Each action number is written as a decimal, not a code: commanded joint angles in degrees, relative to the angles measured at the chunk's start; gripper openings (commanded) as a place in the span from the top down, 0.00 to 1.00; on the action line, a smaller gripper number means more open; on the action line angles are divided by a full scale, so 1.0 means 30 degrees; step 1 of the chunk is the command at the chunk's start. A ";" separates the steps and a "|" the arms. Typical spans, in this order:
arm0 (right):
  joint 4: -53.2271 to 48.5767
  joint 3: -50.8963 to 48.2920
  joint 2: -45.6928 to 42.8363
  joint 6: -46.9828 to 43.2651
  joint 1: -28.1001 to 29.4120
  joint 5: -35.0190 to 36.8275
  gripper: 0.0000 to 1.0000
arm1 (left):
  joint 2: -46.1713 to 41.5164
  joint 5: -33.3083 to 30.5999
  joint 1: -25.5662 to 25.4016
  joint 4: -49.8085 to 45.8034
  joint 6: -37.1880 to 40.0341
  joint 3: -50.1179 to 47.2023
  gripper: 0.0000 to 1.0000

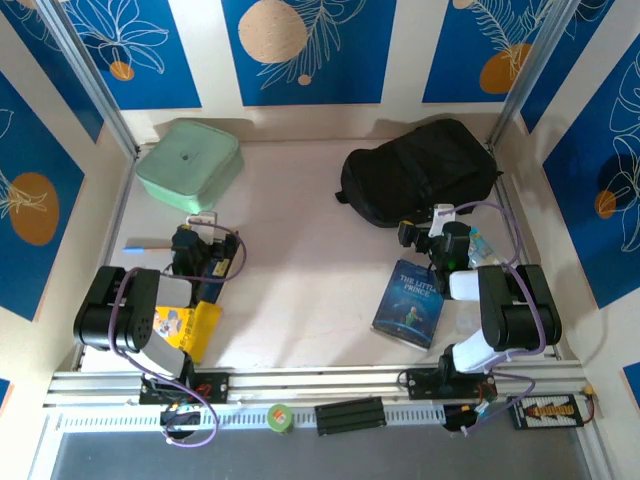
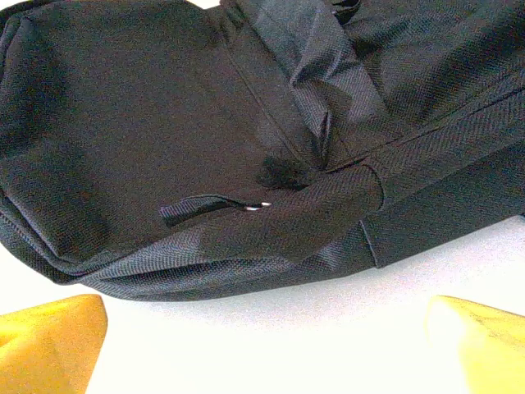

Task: Pack the student bag
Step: Move the student bag to the center of the table.

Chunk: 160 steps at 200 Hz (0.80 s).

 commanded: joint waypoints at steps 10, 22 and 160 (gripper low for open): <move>0.0184 0.0353 -0.0003 -0.0327 0.0041 -0.0291 0.01 | 0.0030 0.0086 0.0289 0.0256 -0.0137 0.0171 0.00; 0.0178 0.0365 -0.0003 -0.0311 0.0023 -0.0280 0.01 | 0.0012 0.0102 0.0299 0.0256 -0.0136 0.0170 0.00; 0.0228 0.0312 -0.0032 -0.0240 -0.0102 -0.0538 0.01 | 0.0030 0.0165 0.0332 0.0170 -0.0195 0.0215 0.00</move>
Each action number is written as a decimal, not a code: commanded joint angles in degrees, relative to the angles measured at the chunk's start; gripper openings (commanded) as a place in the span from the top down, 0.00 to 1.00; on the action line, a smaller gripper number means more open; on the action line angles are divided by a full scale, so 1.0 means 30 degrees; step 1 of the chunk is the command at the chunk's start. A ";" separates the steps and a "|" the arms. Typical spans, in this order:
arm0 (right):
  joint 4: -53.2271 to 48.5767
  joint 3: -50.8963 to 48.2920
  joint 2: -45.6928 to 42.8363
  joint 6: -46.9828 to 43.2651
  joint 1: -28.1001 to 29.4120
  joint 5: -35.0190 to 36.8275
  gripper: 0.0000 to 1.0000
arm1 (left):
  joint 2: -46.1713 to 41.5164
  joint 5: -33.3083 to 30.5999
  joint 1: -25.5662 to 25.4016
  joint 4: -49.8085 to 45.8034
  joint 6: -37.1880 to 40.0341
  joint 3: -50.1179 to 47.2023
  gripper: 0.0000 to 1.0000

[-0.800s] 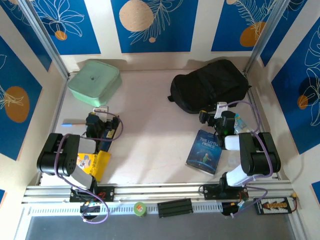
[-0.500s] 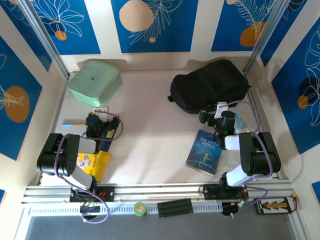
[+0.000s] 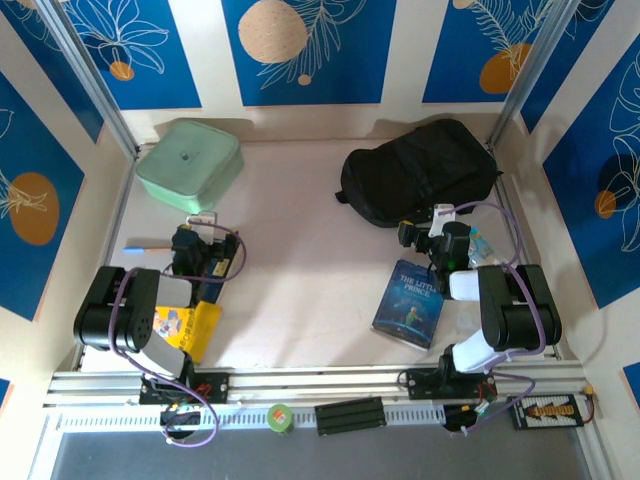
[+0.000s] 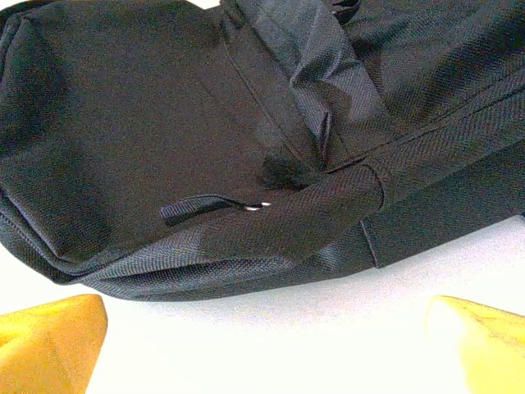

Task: Pack the student bag
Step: Move the student bag to the center of the table.

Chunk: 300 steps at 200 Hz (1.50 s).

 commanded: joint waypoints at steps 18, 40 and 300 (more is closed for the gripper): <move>0.0266 0.0313 -0.0033 -0.0239 -0.0135 -0.0693 0.01 | 0.0014 0.0195 0.0335 0.0147 -0.0184 0.0244 0.00; 0.0099 0.0395 -0.0003 -0.0327 -0.0069 -0.0634 0.01 | 0.0008 0.0188 0.0332 0.0147 -0.0188 0.0233 0.00; -2.5221 2.8483 1.3550 0.8688 0.4960 -0.5983 0.05 | -0.8997 0.2919 0.0173 -1.7692 -1.0720 0.6871 0.00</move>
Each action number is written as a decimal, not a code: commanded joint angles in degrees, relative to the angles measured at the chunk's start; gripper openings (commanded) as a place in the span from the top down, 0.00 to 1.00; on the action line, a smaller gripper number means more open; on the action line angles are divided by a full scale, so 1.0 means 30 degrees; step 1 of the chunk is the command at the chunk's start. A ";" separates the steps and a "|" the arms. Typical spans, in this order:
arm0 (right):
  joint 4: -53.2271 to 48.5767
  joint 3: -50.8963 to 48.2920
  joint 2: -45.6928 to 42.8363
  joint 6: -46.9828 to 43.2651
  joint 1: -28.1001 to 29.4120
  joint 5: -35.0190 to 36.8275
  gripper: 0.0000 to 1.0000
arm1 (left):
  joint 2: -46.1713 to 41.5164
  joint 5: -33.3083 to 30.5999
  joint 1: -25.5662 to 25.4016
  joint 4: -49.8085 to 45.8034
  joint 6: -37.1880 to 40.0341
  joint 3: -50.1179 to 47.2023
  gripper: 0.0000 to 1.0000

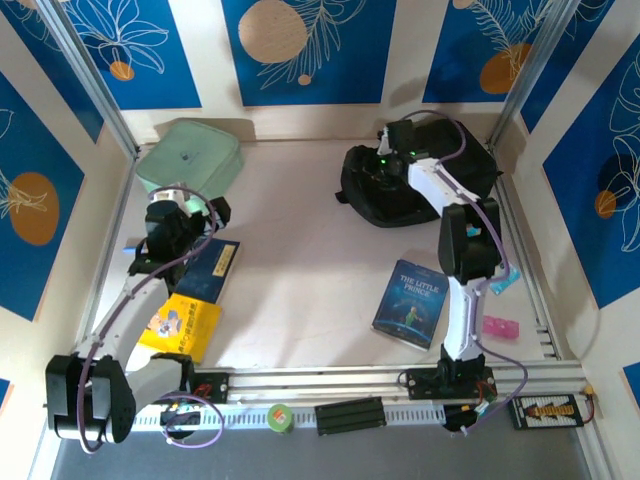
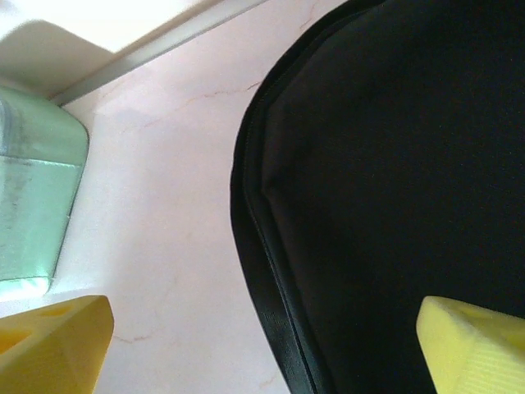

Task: Pack the student bag
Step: Move the student bag to the center of the table.

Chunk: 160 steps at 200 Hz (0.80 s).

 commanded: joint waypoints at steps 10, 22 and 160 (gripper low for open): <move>-0.2781 0.2813 0.2693 0.0116 0.1139 -0.1416 0.07 | 0.0143 0.1177 0.0148 -0.1718 -0.0369 0.0966 0.00; -0.2915 0.3125 0.3163 -0.0184 0.1680 -0.1870 0.07 | 0.0179 0.1172 0.0143 -0.2055 -0.0259 0.1061 0.00; 0.2029 -0.7334 -0.7037 0.2256 0.6158 -0.4494 0.17 | 0.0350 0.3366 -0.1312 -0.4229 -0.0382 0.3223 0.03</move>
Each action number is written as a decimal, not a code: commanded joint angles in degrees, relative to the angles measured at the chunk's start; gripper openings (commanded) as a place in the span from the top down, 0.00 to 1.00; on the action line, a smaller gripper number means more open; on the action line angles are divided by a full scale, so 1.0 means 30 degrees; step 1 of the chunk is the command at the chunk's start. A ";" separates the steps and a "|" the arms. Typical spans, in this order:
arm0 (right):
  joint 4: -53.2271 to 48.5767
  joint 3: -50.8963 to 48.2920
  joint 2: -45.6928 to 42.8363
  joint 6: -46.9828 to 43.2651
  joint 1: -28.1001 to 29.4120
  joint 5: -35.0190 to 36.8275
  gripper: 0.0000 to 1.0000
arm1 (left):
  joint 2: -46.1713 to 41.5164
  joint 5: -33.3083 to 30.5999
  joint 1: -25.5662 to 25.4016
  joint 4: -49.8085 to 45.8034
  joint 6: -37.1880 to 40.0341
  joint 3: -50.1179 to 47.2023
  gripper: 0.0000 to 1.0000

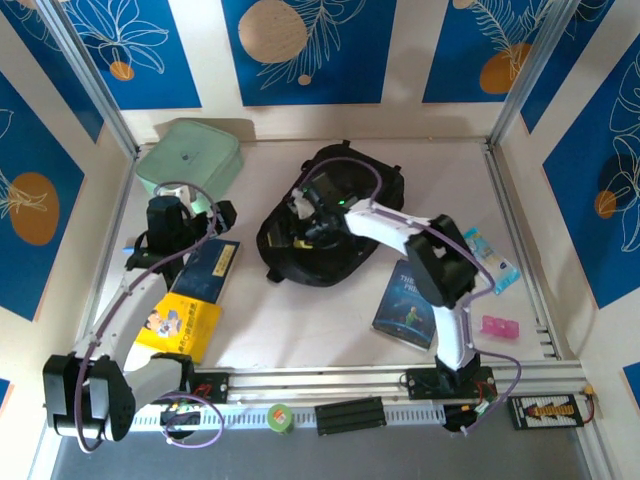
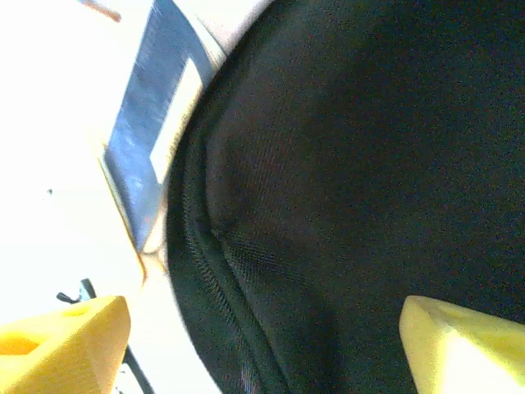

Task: Pack the student bag
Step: Move the student bag to the center of the table, then unzip the student bag at the top-center of the table.

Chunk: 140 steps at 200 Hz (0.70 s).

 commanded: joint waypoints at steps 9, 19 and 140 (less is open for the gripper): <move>0.2053 -0.2979 -0.5265 0.3129 -0.2611 -0.0311 0.19 | 0.0410 0.1723 -0.1223 -0.1687 -0.0063 0.2059 0.03; 0.2315 -0.4510 -0.6591 0.3711 -0.3281 -0.0064 0.21 | 0.0733 0.1805 -0.1882 -0.2389 -0.0062 0.2528 0.03; -0.0186 -1.1586 -1.0330 0.5619 -0.7754 0.3362 0.56 | 0.9963 0.1932 -1.1943 -0.3522 0.2145 0.8084 0.14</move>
